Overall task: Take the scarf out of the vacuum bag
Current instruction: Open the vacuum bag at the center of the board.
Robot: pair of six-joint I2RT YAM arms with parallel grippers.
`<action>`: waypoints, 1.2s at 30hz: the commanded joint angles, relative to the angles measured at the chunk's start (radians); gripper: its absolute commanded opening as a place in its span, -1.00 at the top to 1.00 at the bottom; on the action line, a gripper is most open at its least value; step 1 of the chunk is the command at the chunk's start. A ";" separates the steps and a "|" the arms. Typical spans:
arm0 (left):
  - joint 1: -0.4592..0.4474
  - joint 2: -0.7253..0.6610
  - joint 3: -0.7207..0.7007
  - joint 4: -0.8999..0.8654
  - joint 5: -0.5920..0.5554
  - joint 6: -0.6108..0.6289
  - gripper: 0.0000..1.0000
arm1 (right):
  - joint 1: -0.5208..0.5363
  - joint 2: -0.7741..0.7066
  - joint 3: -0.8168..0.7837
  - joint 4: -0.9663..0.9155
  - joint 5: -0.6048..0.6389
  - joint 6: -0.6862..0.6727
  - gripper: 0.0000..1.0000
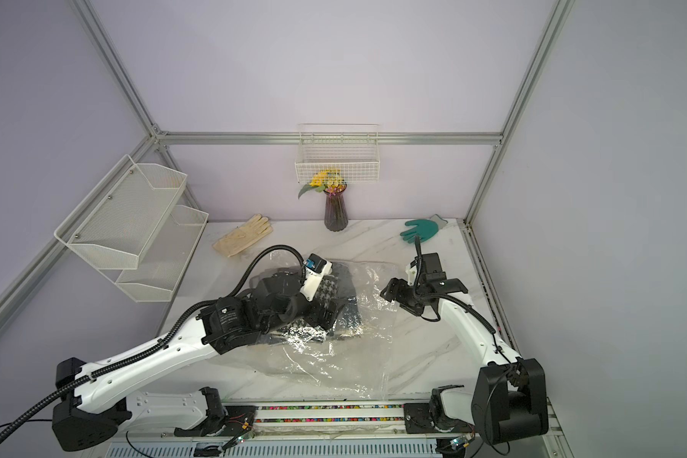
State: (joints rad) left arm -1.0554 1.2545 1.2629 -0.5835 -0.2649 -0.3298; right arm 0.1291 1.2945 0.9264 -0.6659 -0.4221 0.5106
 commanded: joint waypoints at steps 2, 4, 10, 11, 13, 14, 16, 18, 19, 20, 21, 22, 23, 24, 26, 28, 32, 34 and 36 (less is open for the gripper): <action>-0.057 0.086 0.091 -0.223 -0.159 -0.018 -1.00 | -0.005 0.039 0.031 0.063 -0.030 -0.014 -0.39; -0.066 0.104 0.081 -0.237 -0.155 -0.077 -0.99 | -0.003 0.046 0.046 0.067 -0.047 -0.015 -0.37; -0.082 0.072 -0.042 -0.211 -0.154 -0.134 -1.00 | -0.004 0.037 0.102 0.011 -0.042 -0.024 -0.08; -0.093 0.064 -0.046 -0.217 -0.183 -0.126 -1.00 | -0.005 0.037 0.113 -0.004 -0.047 -0.024 0.00; -0.112 0.066 -0.034 -0.237 -0.241 -0.118 -0.99 | -0.001 0.038 0.128 -0.020 -0.062 -0.022 0.19; -0.115 0.076 -0.013 -0.251 -0.248 -0.117 -1.00 | 0.003 0.041 0.140 -0.029 -0.065 -0.020 0.24; -0.134 0.101 0.032 -0.269 -0.268 -0.114 -1.00 | 0.030 0.049 0.170 -0.052 -0.051 -0.018 0.30; -0.161 0.131 0.089 -0.272 -0.262 -0.103 -1.00 | 0.082 0.060 0.213 -0.084 -0.002 -0.014 0.32; -0.175 0.144 0.115 -0.273 -0.254 -0.103 -1.00 | 0.107 0.066 0.233 -0.096 0.017 -0.011 0.31; -0.192 0.149 0.148 -0.273 -0.244 -0.103 -1.00 | 0.130 0.071 0.253 -0.107 0.029 -0.005 0.32; -0.207 0.189 0.180 -0.278 -0.240 -0.110 -1.00 | 0.151 0.071 0.271 -0.114 0.036 0.003 0.31; -0.217 0.203 0.207 -0.280 -0.238 -0.121 -1.00 | 0.166 0.094 0.285 -0.119 0.047 0.010 0.32; -0.230 0.216 0.232 -0.281 -0.233 -0.138 -1.00 | 0.183 0.103 0.300 -0.123 0.058 0.018 0.34; -0.237 0.230 0.257 -0.286 -0.219 -0.158 -1.00 | 0.199 0.110 0.312 -0.127 0.069 0.023 0.35; -0.255 0.254 0.291 -0.289 -0.202 -0.191 -0.98 | 0.223 0.121 0.333 -0.132 0.083 0.032 0.36; -0.280 0.273 0.309 -0.291 -0.221 -0.220 -0.95 | 0.243 0.131 0.351 -0.133 0.085 0.040 0.37; -0.307 0.295 0.301 -0.286 -0.256 -0.286 -0.80 | 0.263 0.148 0.385 -0.133 0.078 0.049 0.40; -0.313 0.315 0.303 -0.285 -0.253 -0.317 -0.64 | 0.266 0.157 0.398 -0.135 0.067 0.049 0.44; -0.320 0.337 0.311 -0.282 -0.270 -0.345 -0.56 | 0.269 0.161 0.410 -0.136 0.058 0.049 0.45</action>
State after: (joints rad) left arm -1.3682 1.5742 1.5433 -0.8612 -0.4847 -0.5861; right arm 0.3874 1.4517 1.3003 -0.7845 -0.3550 0.5453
